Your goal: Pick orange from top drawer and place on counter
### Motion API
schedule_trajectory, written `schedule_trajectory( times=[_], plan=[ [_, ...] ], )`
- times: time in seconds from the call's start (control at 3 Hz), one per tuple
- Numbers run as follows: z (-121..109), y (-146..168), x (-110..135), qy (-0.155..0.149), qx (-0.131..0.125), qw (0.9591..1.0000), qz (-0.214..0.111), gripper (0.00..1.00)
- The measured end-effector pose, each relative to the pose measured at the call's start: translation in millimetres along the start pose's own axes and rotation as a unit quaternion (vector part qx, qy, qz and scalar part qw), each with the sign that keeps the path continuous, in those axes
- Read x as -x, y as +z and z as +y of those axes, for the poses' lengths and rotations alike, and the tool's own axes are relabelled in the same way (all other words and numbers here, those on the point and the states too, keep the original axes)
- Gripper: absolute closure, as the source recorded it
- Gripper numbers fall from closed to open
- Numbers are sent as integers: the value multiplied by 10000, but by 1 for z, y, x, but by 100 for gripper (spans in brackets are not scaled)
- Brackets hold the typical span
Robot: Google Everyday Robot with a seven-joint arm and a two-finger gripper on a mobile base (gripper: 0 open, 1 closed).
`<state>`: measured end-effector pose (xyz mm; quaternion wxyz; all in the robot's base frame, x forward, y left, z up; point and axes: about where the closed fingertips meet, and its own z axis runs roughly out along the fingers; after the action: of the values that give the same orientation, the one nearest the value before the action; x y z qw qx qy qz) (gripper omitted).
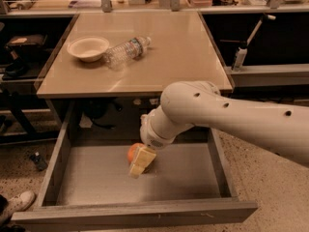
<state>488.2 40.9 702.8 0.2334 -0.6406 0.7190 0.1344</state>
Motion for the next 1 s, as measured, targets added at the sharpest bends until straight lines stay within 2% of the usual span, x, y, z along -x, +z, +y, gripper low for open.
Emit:
schedule_trajectory(
  times=[0.33, 1.0],
  plan=[
    [-8, 20, -14, 125, -25, 9999, -92, 0],
    [-11, 61, -30, 446, 150, 9984, -298, 0]
  ],
)
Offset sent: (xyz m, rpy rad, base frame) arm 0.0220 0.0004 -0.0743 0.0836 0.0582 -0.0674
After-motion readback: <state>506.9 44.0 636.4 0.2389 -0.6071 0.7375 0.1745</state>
